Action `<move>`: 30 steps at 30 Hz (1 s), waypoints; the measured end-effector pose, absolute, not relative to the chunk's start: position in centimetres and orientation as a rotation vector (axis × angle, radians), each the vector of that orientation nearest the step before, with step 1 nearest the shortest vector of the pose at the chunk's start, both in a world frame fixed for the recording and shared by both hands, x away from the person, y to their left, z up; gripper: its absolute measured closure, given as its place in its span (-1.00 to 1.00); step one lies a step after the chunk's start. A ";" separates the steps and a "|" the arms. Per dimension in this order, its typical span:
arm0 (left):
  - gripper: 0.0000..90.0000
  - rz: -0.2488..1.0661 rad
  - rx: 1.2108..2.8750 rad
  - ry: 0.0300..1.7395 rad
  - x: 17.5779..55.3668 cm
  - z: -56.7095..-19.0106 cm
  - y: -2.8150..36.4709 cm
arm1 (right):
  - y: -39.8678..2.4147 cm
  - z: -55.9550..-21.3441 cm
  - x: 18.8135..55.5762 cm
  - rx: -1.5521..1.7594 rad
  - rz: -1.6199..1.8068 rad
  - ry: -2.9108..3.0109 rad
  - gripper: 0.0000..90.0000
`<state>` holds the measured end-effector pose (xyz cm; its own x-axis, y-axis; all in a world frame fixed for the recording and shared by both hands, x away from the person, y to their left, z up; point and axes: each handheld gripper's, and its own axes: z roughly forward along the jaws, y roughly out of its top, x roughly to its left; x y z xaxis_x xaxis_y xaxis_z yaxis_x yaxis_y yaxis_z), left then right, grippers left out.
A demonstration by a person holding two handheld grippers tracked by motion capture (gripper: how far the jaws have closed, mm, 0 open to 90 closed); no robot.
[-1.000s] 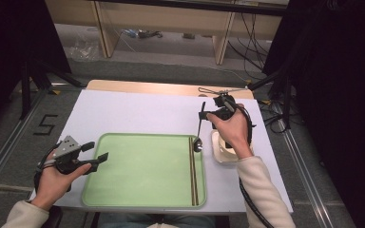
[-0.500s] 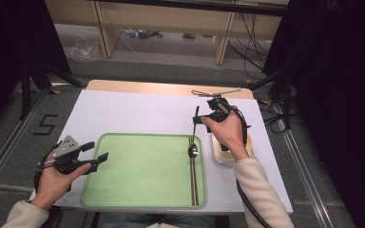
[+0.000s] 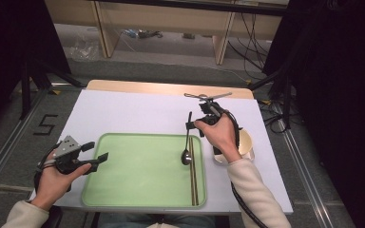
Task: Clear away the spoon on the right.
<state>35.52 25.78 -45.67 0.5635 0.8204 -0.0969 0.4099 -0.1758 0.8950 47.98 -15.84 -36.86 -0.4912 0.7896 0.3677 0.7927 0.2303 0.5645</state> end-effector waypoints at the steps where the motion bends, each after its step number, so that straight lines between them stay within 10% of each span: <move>1: -0.36 0.512 1.793 1.014 35.5 -45.7 25.8 | -15.7 -36.9 47.9 -1.598 -1.120 -2.450 0.87; 30: -0.36 0.524 1.795 1.015 35.3 -45.7 26.0 | -13.9 -38.6 48.0 -1.620 -0.973 -2.465 0.87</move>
